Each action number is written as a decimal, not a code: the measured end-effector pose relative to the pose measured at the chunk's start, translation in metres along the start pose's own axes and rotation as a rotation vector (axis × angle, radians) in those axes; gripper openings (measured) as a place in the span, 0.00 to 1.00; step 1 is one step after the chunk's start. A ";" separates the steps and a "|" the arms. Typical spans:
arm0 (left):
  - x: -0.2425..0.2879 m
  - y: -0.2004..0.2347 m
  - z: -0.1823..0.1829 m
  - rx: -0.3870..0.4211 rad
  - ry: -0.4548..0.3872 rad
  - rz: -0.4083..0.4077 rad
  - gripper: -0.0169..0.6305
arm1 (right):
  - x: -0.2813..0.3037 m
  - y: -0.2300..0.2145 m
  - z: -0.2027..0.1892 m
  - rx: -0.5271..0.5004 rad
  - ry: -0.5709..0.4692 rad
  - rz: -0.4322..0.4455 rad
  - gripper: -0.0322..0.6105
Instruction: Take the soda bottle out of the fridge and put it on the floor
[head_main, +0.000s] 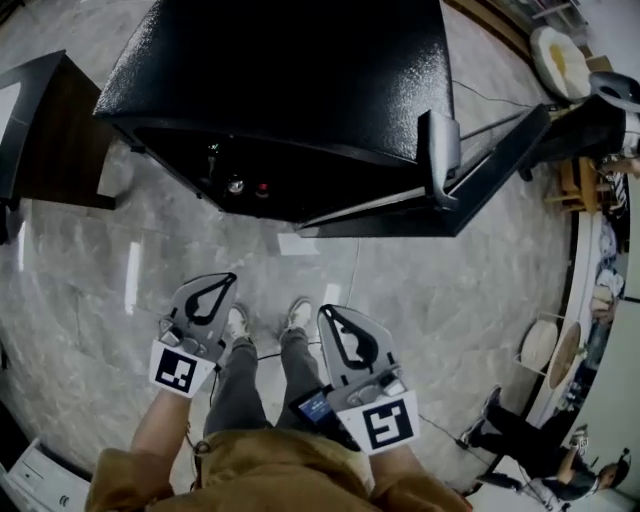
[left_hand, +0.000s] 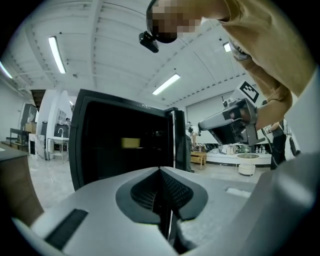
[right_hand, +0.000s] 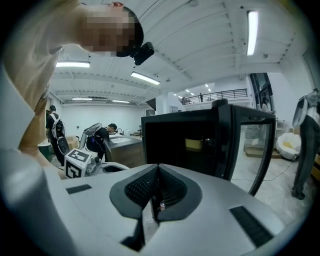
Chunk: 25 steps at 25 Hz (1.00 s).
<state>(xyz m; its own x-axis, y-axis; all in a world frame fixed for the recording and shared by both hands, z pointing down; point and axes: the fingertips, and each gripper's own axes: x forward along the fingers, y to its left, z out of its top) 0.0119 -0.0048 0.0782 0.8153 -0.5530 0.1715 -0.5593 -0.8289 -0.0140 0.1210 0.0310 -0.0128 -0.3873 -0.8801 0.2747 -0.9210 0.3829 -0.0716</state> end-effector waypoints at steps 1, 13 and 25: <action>0.007 0.006 -0.009 -0.013 -0.006 0.017 0.03 | 0.008 -0.002 -0.010 -0.002 0.015 0.016 0.05; 0.060 0.052 -0.106 0.038 0.064 0.098 0.06 | 0.093 -0.006 -0.090 0.020 0.033 0.186 0.05; 0.119 0.070 -0.196 0.048 0.086 0.125 0.18 | 0.114 -0.014 -0.153 0.047 0.087 0.251 0.05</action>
<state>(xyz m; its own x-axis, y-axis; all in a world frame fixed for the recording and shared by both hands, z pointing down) 0.0408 -0.1123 0.2903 0.7226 -0.6449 0.2489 -0.6463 -0.7581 -0.0878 0.0957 -0.0316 0.1665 -0.6004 -0.7310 0.3243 -0.7984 0.5707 -0.1920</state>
